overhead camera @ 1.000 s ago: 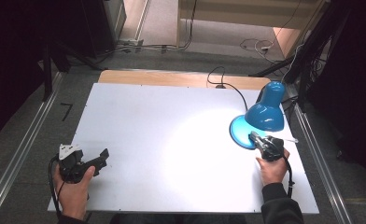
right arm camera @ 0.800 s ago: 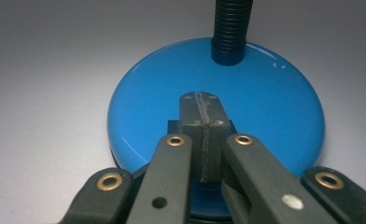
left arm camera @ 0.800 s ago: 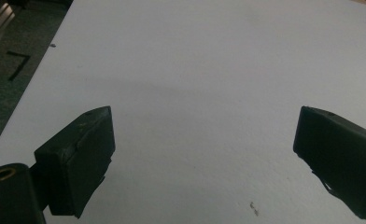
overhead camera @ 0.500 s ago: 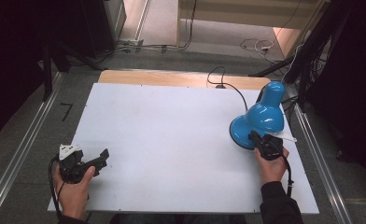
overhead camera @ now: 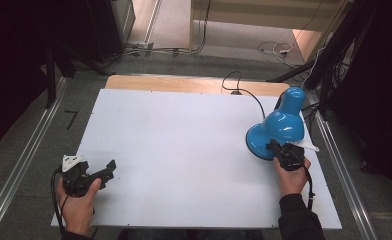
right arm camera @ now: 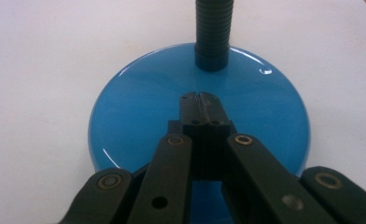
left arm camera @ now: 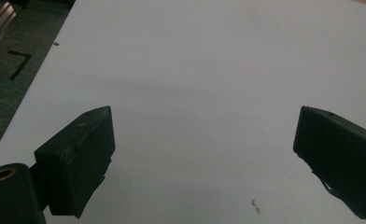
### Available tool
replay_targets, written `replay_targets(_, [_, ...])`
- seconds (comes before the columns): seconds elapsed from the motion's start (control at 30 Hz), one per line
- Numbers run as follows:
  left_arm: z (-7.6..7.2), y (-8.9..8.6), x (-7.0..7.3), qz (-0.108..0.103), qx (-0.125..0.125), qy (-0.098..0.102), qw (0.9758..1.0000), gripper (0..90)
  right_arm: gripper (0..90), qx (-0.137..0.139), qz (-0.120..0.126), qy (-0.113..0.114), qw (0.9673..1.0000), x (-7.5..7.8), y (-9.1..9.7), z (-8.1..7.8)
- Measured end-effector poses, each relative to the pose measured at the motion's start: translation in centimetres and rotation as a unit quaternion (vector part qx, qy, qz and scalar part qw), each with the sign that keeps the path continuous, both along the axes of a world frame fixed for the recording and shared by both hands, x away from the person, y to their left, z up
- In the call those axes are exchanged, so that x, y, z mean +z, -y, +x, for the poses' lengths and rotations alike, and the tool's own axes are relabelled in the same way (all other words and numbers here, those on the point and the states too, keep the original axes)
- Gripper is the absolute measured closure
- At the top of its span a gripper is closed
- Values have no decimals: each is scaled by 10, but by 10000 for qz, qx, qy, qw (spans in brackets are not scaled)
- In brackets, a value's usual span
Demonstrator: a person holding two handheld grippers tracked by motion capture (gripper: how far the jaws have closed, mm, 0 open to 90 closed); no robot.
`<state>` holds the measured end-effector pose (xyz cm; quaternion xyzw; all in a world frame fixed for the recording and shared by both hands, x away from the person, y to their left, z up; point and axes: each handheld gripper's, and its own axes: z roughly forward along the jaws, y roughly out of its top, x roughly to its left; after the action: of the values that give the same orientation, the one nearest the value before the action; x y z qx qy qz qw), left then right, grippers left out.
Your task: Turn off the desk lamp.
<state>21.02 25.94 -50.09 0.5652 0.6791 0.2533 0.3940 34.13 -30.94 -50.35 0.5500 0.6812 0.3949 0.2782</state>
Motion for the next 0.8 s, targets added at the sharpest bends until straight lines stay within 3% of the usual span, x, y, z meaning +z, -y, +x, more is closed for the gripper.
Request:
replay_targets(0.13, [0,0,0,-4,15,-7,10000,60,882,27,38,92,9999,2,3,0])
replay_targets(0.6, [0,0,0,10,8,-1,10000,59,845,3,136,55,9999,1,7,-2])
replay_targets(0.8, [0,0,0,18,21,-10,10000,59,742,13,229,117,9997,2,7,-3])
